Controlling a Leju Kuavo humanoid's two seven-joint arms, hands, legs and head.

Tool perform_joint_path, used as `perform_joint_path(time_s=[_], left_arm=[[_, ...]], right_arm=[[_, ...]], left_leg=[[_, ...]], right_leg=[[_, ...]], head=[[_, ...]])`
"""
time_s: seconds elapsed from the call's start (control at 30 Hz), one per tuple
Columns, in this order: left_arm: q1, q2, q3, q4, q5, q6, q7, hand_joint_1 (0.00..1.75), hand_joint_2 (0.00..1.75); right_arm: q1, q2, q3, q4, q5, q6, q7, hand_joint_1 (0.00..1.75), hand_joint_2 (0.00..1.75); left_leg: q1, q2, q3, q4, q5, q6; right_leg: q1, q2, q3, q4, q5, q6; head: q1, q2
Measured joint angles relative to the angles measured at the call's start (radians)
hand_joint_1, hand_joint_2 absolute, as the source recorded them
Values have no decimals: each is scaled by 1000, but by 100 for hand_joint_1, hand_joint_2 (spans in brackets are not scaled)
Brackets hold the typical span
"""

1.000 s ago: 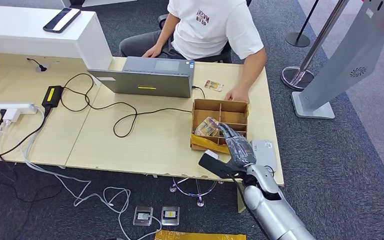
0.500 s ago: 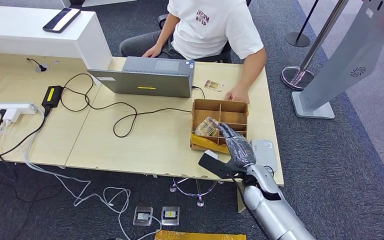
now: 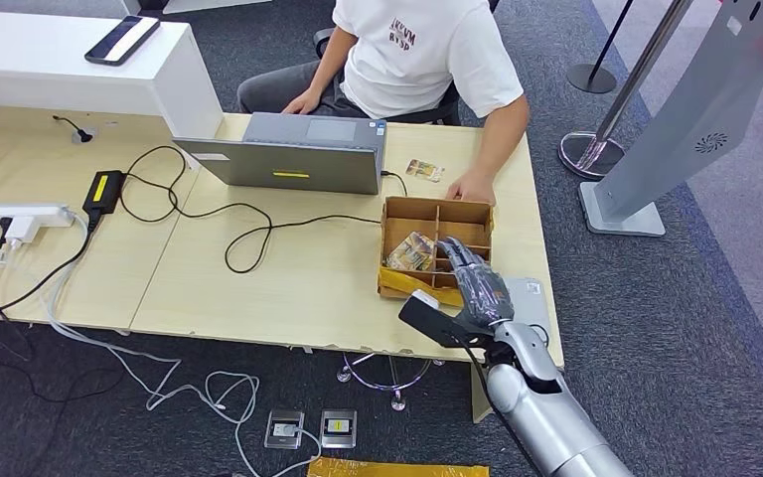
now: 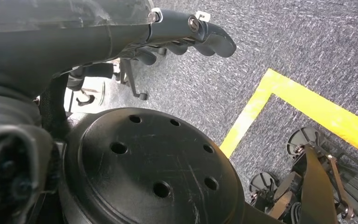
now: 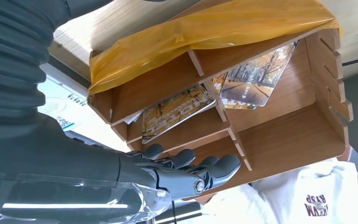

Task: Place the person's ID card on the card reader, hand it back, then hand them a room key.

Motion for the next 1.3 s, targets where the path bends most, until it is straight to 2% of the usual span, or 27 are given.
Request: perform_joint_path(time_s=[1.03, 1.3], left_arm=[[-1, -3, 2, 7, 0, 0, 0, 0, 0], [0, 0, 10, 7, -8, 0, 11, 0, 0]], right_arm=[[-2, -3, 0, 1, -2, -4, -5, 0, 175], [-67, -12, 0, 49, -15, -48, -46, 0, 175]], left_leg=[[0, 0, 0, 0, 0, 0], [0, 0, 0, 0, 0, 0]], right_leg=[[0, 0, 0, 0, 0, 0], [0, 0, 0, 0, 0, 0]], head=[[0, 0], [0, 0]])
